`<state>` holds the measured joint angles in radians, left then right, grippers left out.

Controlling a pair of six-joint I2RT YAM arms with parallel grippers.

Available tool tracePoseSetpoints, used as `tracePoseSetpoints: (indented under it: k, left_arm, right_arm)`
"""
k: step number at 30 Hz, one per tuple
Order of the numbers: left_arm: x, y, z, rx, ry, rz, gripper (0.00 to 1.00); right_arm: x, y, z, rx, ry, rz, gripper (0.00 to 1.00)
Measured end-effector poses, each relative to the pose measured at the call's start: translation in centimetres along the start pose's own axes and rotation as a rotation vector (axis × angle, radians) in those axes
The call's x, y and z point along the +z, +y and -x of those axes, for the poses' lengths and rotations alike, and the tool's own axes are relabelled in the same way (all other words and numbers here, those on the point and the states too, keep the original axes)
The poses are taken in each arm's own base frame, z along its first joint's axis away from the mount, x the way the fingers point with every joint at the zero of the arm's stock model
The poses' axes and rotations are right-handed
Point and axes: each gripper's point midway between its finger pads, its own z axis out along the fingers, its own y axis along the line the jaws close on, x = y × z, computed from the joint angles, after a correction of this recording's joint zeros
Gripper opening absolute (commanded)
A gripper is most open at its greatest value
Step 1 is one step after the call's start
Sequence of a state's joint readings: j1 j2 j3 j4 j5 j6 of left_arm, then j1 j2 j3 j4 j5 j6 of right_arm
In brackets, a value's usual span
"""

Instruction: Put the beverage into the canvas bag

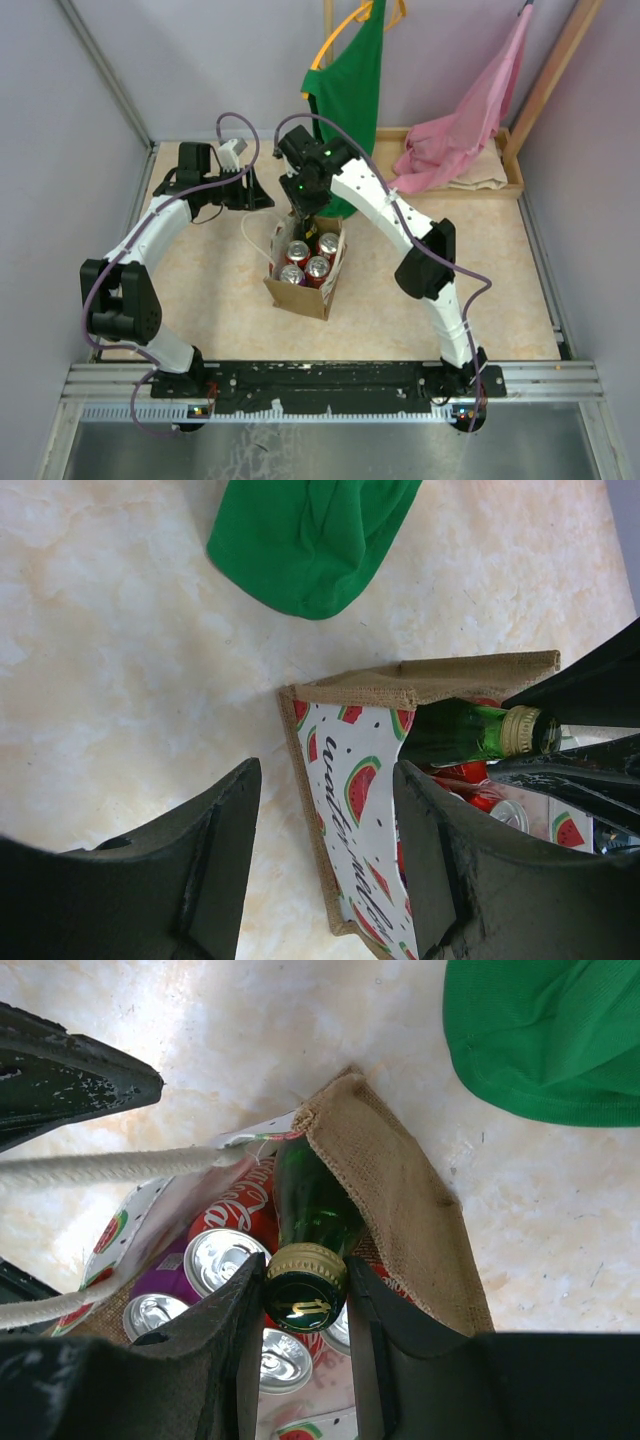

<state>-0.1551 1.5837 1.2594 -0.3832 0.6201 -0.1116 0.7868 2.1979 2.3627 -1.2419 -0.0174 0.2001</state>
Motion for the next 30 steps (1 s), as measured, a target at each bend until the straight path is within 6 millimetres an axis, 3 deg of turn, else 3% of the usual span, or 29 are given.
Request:
tracePoseSetpoints:
  k: [30]
  left_arm:
    - [0.0,0.0,-0.1,-0.003,0.005,0.001,0.62]
  right_arm:
    - [1.0,1.2,0.3,-0.139,-0.022,-0.034,0.0]
